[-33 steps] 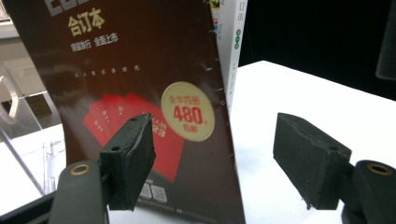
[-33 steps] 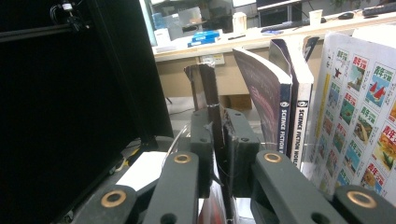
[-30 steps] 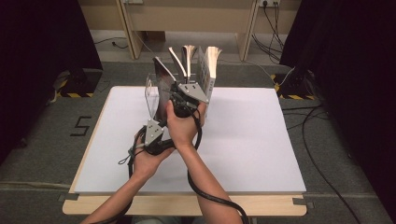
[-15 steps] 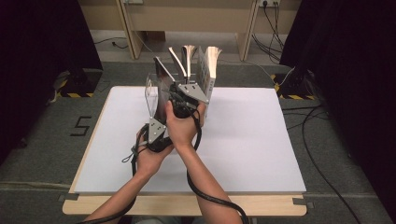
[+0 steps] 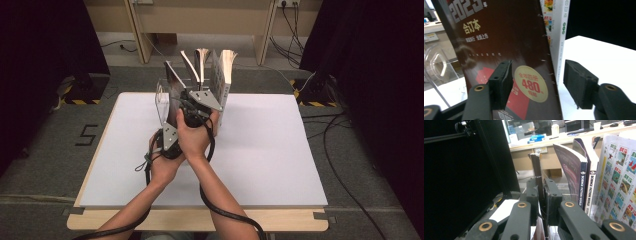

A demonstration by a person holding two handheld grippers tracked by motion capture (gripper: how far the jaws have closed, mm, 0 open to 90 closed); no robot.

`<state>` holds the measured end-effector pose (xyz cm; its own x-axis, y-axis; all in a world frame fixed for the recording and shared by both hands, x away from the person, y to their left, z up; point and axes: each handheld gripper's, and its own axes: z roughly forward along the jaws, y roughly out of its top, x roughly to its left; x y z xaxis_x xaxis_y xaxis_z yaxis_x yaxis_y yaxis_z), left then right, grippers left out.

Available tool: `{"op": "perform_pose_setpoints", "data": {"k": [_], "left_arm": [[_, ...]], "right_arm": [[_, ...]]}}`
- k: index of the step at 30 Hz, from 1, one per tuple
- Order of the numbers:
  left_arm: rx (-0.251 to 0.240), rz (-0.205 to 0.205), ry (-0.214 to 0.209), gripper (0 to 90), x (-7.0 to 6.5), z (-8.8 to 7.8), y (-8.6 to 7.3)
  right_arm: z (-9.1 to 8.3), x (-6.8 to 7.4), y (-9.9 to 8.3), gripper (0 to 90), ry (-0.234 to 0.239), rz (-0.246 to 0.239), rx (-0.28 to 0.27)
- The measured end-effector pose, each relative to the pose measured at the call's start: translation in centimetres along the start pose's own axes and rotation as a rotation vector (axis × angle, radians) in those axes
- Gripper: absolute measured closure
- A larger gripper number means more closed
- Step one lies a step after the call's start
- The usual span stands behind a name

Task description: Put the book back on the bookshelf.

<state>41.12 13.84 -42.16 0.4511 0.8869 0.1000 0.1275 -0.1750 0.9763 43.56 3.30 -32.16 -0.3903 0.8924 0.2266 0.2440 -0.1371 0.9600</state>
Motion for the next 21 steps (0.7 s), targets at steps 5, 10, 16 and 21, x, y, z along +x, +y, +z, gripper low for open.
{"op": "perform_pose_setpoints", "data": {"k": [5, 10, 16, 21], "left_arm": [[-0.002, 0.000, 0.019, 46.1, 0.2, 0.1, 0.1], [-0.001, -0.005, 0.017, 51.6, 0.1, 0.0, 0.0], [0.005, -0.010, 0.022, 56.9, 0.3, -0.5, 0.0], [0.005, -0.001, 0.038, 60.3, 0.5, -1.0, -0.1]], "right_arm": [[-0.1, -0.1, 0.0, 83.7, 0.002, -0.001, 0.005], [-0.1, -0.1, 0.1, 83.4, 0.011, -0.003, 0.013], [-0.1, -0.2, 0.2, 82.9, 0.022, -0.009, 0.026], [0.0, -0.1, 0.3, 81.6, 0.041, -0.023, 0.037]]}}
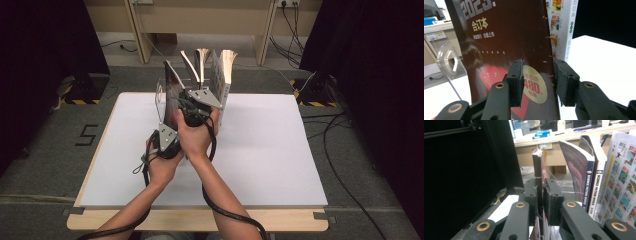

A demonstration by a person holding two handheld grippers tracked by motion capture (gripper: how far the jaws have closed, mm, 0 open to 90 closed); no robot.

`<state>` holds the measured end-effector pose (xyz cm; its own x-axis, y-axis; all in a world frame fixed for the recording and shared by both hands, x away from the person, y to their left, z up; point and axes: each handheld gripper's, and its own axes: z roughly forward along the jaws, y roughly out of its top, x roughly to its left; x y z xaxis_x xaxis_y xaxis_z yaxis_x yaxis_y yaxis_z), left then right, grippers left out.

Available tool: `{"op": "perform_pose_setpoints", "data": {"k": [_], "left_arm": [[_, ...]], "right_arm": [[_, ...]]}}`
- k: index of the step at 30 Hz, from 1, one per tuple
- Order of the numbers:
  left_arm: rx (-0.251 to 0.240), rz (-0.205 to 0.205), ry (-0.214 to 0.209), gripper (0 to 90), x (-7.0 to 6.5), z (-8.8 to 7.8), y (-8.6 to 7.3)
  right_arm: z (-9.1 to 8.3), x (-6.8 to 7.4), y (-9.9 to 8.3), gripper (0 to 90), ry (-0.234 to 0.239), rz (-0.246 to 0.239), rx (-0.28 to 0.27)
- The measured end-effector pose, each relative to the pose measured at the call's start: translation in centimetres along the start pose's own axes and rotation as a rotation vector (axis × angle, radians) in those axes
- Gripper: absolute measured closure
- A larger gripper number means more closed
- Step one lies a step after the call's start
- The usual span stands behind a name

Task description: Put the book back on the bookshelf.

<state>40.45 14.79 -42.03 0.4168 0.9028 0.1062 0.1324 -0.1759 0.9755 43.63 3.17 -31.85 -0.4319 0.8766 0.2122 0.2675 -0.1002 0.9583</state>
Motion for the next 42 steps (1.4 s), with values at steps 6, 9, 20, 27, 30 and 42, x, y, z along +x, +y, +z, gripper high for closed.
{"op": "perform_pose_setpoints", "data": {"k": [6, 9, 20, 27, 30, 42], "left_arm": [[-0.005, 0.002, 0.012, 62.7, 0.2, -0.3, -0.1], [-0.004, 0.009, 0.022, 62.9, 0.2, -0.5, -0.1], [-0.003, 0.013, 0.035, 58.3, -0.5, 0.2, 0.0], [0.003, 0.007, 0.023, 67.0, -0.6, 0.2, -0.2], [0.008, -0.011, 0.018, 73.6, -0.4, 0.0, -0.3], [0.015, -0.116, 0.042, 86.2, 1.7, -1.2, -0.5]], "right_arm": [[0.1, 0.1, 0.1, 80.5, 0.011, -0.014, 0.009], [0.1, 0.2, 0.2, 80.2, 0.014, -0.013, 0.015], [0.2, 0.5, 0.0, 82.7, 0.005, 0.006, 0.010], [0.2, 0.4, 0.1, 80.1, 0.009, 0.012, 0.018], [0.1, 0.2, 0.0, 76.8, 0.013, 0.004, 0.022], [-1.4, -0.4, -0.4, 59.6, 0.146, -0.087, -0.006]]}}
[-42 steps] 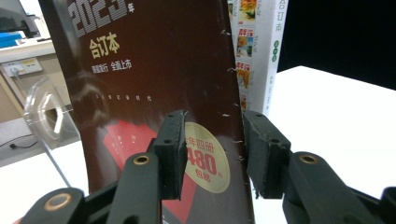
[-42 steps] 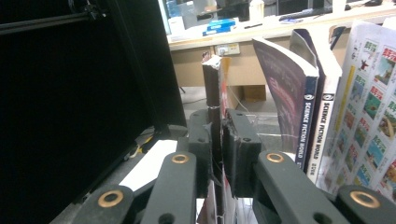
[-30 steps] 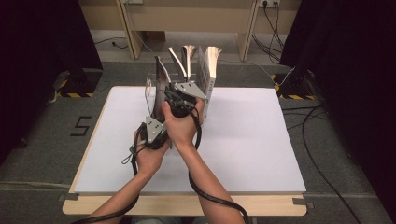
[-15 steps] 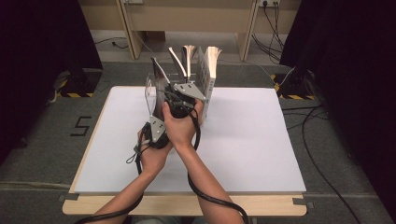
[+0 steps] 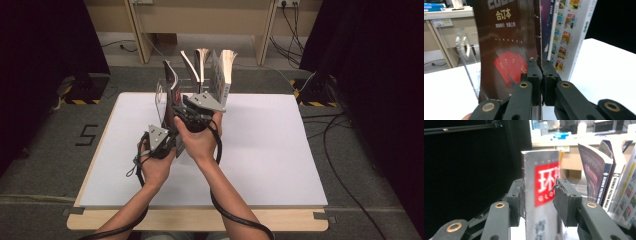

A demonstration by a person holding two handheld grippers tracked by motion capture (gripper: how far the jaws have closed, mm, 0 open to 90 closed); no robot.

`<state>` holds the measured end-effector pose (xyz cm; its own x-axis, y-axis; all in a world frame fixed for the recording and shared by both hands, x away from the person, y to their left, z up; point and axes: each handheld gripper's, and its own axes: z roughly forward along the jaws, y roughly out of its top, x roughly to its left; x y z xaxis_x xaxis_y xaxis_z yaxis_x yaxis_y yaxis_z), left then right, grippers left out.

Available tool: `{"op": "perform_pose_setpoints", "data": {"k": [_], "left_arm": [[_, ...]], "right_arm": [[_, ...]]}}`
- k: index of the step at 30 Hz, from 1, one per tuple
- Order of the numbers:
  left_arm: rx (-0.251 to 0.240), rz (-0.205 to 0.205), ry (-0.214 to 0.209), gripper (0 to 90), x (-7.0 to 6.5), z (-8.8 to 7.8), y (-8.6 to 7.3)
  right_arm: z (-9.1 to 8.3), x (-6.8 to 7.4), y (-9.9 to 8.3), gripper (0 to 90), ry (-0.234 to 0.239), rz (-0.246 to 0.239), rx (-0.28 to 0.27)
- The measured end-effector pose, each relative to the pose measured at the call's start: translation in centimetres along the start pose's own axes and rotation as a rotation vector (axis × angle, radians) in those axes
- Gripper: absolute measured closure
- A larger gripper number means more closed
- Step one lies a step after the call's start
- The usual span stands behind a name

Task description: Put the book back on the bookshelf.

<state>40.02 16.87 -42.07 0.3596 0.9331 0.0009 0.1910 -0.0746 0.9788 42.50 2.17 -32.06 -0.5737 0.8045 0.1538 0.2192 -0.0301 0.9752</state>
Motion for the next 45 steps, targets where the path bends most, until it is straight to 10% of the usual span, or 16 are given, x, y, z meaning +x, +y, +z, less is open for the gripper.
{"op": "perform_pose_setpoints", "data": {"k": [6, 25, 35, 36, 45], "left_arm": [[-0.006, -0.004, 0.010, 86.4, 0.7, -0.2, 0.1], [-0.091, 0.065, 0.026, 86.9, 1.8, -1.3, 0.1], [-0.121, -0.019, 0.049, 87.1, 2.6, -1.9, 0.4], [-0.138, 0.032, 0.061, 87.2, 3.1, -1.9, 0.6], [-0.147, -0.016, 0.083, 87.3, 4.3, -1.6, 1.1]], "right_arm": [[-1.7, -1.0, -0.1, 57.6, 0.039, 0.002, -0.064], [-7.0, -6.4, -0.9, 58.3, -0.110, -0.036, -0.088], [-8.5, -9.1, -2.5, 58.3, -0.183, -0.025, -0.058], [-8.7, -9.4, -2.7, 58.3, -0.190, -0.022, -0.057], [-10.4, -11.6, -3.8, 58.5, -0.252, -0.013, -0.040]]}}
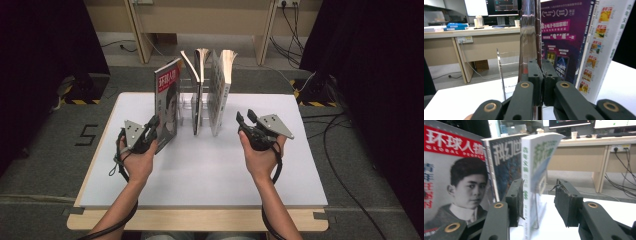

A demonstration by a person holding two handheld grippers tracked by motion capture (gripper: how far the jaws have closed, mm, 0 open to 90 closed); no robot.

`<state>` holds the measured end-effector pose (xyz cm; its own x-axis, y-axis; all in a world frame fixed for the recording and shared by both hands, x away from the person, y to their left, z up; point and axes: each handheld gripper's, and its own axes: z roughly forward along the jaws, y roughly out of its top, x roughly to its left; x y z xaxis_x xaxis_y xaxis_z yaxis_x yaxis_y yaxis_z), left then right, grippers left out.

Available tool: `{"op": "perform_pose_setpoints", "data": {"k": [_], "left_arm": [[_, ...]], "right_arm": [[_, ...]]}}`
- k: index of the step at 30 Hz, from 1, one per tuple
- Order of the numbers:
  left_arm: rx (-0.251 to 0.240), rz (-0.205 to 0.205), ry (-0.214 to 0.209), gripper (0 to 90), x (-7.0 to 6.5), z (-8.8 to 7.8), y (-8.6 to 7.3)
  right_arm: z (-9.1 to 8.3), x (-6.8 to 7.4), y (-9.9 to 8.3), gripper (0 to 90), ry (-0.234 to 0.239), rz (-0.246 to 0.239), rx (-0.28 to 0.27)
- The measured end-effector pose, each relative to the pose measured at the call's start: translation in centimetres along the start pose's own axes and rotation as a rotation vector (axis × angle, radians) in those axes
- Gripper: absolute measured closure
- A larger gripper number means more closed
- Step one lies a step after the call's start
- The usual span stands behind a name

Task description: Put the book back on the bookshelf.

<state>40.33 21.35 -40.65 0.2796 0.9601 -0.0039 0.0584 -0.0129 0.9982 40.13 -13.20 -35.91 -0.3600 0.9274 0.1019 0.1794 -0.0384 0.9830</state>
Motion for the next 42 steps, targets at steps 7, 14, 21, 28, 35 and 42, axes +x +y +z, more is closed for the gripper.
{"op": "perform_pose_setpoints", "data": {"k": [7, 14, 21, 28, 35, 42], "left_arm": [[0.020, -0.011, -0.008, 87.1, 0.1, 0.3, -0.4], [0.047, -0.025, -0.019, 86.4, -0.3, 0.4, -1.1], [0.089, -0.045, -0.011, 75.8, -0.1, 1.5, -0.8], [0.208, -0.264, 0.040, 77.5, 1.9, 4.2, -0.4], [0.147, -0.243, 0.000, 86.3, 1.8, 4.4, 1.3], [0.111, -0.212, -0.013, 86.4, 1.4, 4.2, 1.2]], "right_arm": [[-0.6, -1.7, -1.4, 58.5, -0.040, 0.013, 0.029], [-1.3, -2.9, -2.4, 58.4, -0.066, 0.024, 0.048], [-1.3, -3.0, -2.5, 58.1, -0.065, 0.030, 0.054], [-1.2, -3.0, -2.6, 57.7, -0.045, 0.050, 0.069], [-0.9, -3.1, -2.8, 57.7, -0.045, 0.048, 0.083], [-1.0, -3.1, -3.0, 57.9, -0.049, 0.050, 0.090]]}}
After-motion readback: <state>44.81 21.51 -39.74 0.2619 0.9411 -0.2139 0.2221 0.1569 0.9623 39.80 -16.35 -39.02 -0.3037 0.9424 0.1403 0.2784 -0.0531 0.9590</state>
